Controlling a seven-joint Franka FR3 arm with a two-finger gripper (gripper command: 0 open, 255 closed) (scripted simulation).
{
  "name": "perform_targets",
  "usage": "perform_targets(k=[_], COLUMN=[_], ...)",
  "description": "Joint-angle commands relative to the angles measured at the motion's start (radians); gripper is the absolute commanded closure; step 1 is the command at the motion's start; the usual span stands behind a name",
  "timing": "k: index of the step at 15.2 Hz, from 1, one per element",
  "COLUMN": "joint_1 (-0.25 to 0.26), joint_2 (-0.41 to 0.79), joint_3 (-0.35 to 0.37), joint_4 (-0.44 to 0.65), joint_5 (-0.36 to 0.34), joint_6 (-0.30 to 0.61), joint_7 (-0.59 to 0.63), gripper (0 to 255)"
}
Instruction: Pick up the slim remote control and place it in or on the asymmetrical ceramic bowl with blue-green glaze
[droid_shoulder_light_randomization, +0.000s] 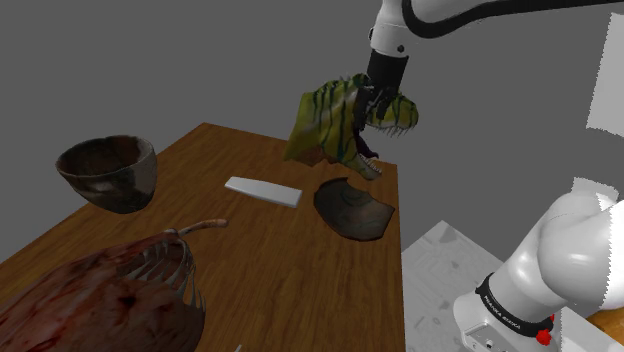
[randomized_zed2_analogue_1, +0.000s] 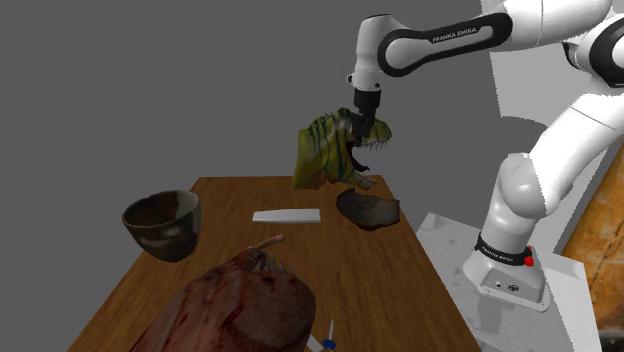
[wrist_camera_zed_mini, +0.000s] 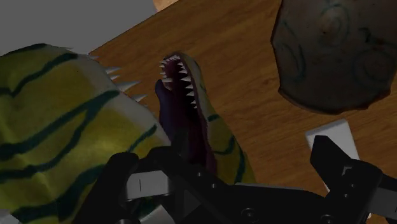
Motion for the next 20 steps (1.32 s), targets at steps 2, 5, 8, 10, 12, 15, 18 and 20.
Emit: perform_targets(k=[2,5,8,10,12,15,18,20], joint_1=[0.024,0.044,0.065,0.078,0.091,0.113,0.137,0.155], joint_2=[0.097,0.193,0.289,0.353,0.418,0.515,0.612,0.677], joint_3=[0.023,0.043,0.064,0.078,0.093,0.113,0.131,0.142], joint_4=[0.037,0.080,0.130,0.167,0.208,0.274,0.347,0.399], joint_5=[0.003,0.001,-0.006,-0.012,-0.022,-0.039,-0.060,-0.076], joint_6=[0.056,0.103,0.143,0.166,0.186,0.210,0.227,0.234], joint_7=[-0.018,-0.038,-0.056,-0.067,-0.077,-0.090,-0.102,-0.110], gripper=[0,0,0,0,0,0,0,0])
